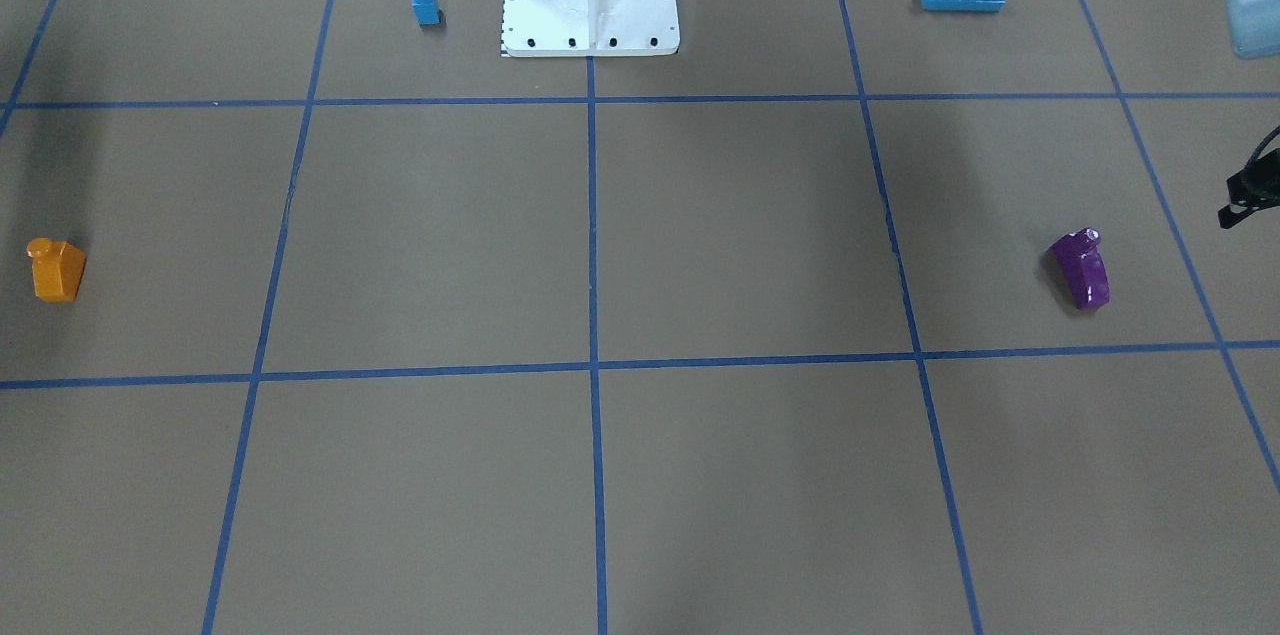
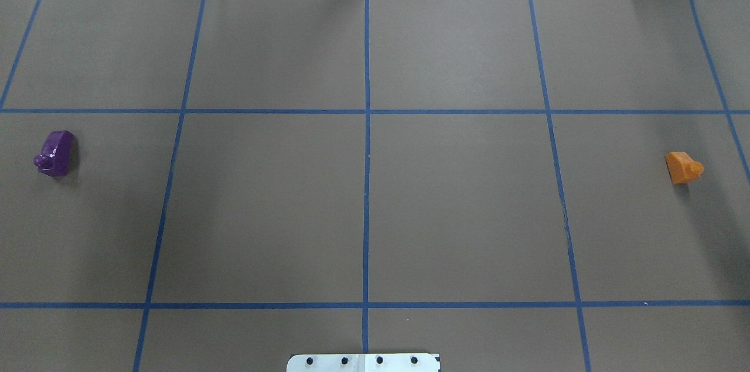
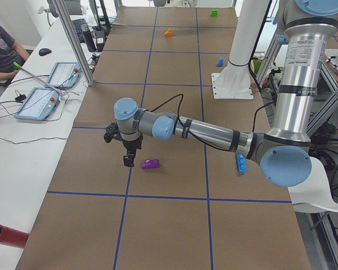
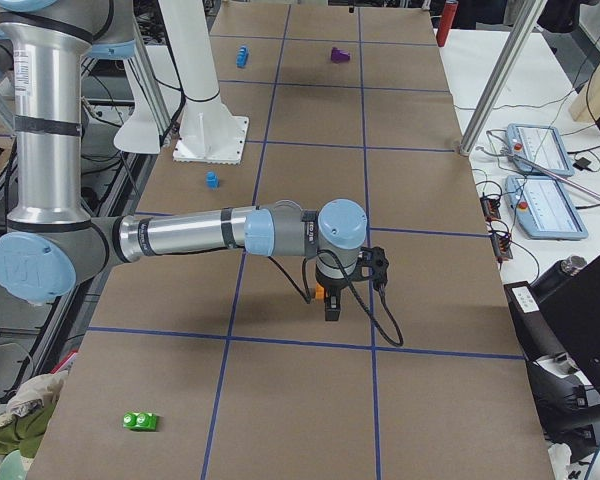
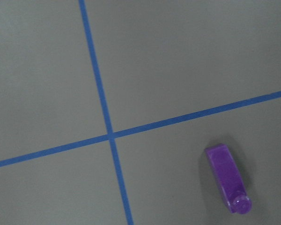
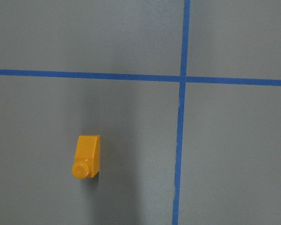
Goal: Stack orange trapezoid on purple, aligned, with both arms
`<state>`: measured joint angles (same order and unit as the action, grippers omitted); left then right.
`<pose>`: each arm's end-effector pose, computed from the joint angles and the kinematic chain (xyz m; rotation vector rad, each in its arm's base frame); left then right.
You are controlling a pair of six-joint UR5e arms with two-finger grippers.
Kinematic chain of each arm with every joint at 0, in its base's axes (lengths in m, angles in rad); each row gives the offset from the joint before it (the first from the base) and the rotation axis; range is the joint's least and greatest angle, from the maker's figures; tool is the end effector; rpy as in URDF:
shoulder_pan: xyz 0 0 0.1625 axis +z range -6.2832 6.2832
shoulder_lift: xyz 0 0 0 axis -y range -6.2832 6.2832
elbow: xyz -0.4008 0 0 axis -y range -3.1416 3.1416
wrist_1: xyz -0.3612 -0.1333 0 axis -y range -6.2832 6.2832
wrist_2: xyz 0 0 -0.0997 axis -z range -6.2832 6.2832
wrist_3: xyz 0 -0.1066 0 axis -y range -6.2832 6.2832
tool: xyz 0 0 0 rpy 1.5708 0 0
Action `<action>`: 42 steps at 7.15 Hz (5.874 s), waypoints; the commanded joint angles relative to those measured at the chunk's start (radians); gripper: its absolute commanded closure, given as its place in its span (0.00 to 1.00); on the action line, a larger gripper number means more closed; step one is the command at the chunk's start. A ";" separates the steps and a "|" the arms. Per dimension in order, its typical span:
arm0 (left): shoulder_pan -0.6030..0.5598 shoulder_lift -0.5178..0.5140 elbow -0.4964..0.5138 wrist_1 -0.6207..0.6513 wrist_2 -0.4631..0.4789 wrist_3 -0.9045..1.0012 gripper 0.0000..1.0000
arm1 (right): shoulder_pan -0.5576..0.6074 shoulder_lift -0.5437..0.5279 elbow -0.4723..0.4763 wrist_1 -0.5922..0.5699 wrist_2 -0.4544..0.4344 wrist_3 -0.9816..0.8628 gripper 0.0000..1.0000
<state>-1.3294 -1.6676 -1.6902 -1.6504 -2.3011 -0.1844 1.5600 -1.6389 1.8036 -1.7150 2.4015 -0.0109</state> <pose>0.0615 -0.5101 0.5308 0.1231 0.7687 0.1621 0.0499 -0.4308 0.5730 0.0194 -0.8307 -0.0289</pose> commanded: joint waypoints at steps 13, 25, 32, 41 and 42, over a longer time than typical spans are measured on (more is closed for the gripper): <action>0.314 0.071 0.065 -0.429 0.126 -0.546 1.00 | 0.000 0.031 0.020 0.000 -0.008 0.002 0.00; 0.779 -0.862 0.301 0.103 0.445 -0.437 1.00 | -0.005 0.060 -0.007 -0.002 0.004 0.022 0.00; 0.802 -0.894 0.474 -0.051 0.447 -0.438 0.41 | -0.005 0.062 -0.007 -0.002 0.018 0.046 0.00; 0.592 -0.942 0.381 0.060 0.298 -0.435 0.00 | -0.211 0.009 0.022 0.341 -0.051 0.490 0.00; 0.584 -0.942 0.354 0.098 0.298 -0.435 0.00 | -0.298 -0.016 0.013 0.462 -0.127 0.611 0.00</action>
<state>-0.7257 -2.6091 -1.2918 -1.6179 -1.9925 -0.6218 1.3565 -1.6214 1.8233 -1.4050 2.3508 0.4515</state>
